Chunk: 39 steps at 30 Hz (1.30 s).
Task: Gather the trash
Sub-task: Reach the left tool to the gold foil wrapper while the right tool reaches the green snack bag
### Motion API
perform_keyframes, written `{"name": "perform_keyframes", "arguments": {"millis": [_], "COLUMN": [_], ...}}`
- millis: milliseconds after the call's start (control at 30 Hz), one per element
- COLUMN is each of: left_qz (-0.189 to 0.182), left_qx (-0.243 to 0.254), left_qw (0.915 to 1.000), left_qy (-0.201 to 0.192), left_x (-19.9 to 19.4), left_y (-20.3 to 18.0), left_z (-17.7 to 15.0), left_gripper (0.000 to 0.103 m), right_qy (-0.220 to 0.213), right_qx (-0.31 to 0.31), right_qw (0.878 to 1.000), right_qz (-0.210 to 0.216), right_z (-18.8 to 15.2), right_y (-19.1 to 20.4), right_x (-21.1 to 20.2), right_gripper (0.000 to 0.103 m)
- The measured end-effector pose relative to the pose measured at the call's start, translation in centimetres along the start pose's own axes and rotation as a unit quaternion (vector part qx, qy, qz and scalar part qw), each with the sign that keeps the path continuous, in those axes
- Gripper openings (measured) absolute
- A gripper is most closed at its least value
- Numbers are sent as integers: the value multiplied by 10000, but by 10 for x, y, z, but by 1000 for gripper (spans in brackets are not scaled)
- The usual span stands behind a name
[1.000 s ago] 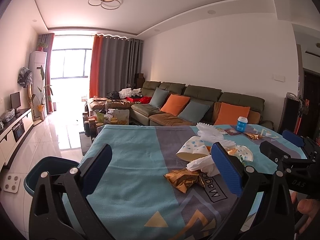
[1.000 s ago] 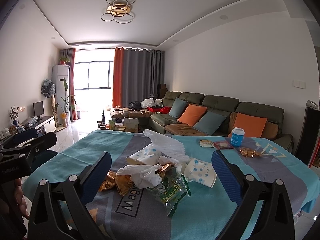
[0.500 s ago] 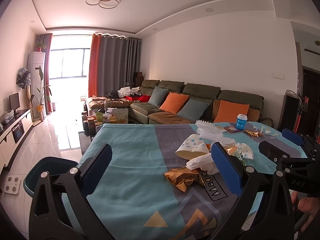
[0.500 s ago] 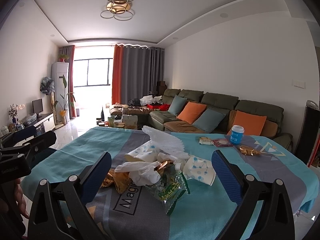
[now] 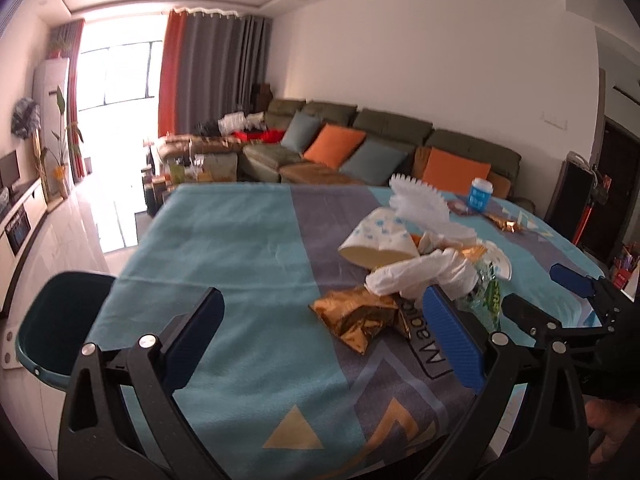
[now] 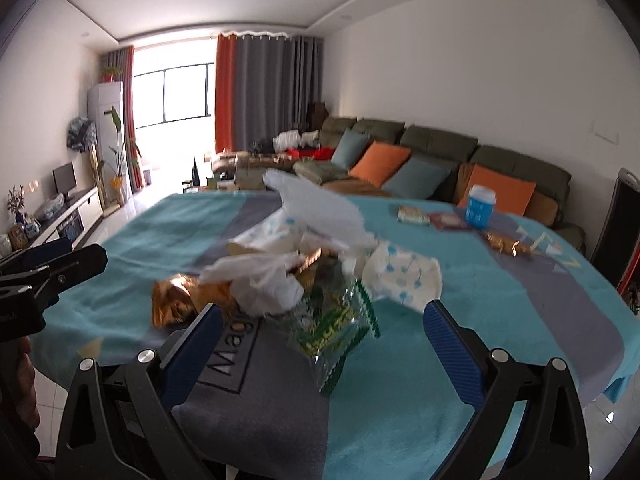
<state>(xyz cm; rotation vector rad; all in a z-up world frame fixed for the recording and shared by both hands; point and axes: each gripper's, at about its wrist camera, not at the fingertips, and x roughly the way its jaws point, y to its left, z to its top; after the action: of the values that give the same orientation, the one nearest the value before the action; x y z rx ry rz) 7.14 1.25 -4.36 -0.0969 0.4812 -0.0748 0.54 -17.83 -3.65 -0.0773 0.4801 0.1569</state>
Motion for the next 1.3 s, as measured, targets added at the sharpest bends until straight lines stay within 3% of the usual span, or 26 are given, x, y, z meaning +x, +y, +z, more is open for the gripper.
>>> {"name": "perform_keyframes", "arguments": {"millis": [367,600,700,1033,1300], "left_qz": [-142,-225,-284,-291,-379], "left_qx": [-20,36,53,89,-69], "left_qw": [9981,9965,9956,9926,9879], "left_qy": [598,806,889,1178,1500], "left_x": [41,58,65,93,111], "left_y": [-5,-13,-18,-27,-26], "left_z": [-6,-6,-6,-7,-14], "left_gripper": [98,98,98,98,98], "right_qy": [491,686,761,783,746], "right_qx": [40,34,51,40,93], "right_qw": [9987,9974,9967,9964,9964], "right_qz": [147,231,276,334,400], "right_z": [-10,-14,-16,-17,-15], "right_y": [0,0,-1,-6,-10], "right_x": [38,52,55,57,54], "right_gripper": [95,78,64,48,25]}}
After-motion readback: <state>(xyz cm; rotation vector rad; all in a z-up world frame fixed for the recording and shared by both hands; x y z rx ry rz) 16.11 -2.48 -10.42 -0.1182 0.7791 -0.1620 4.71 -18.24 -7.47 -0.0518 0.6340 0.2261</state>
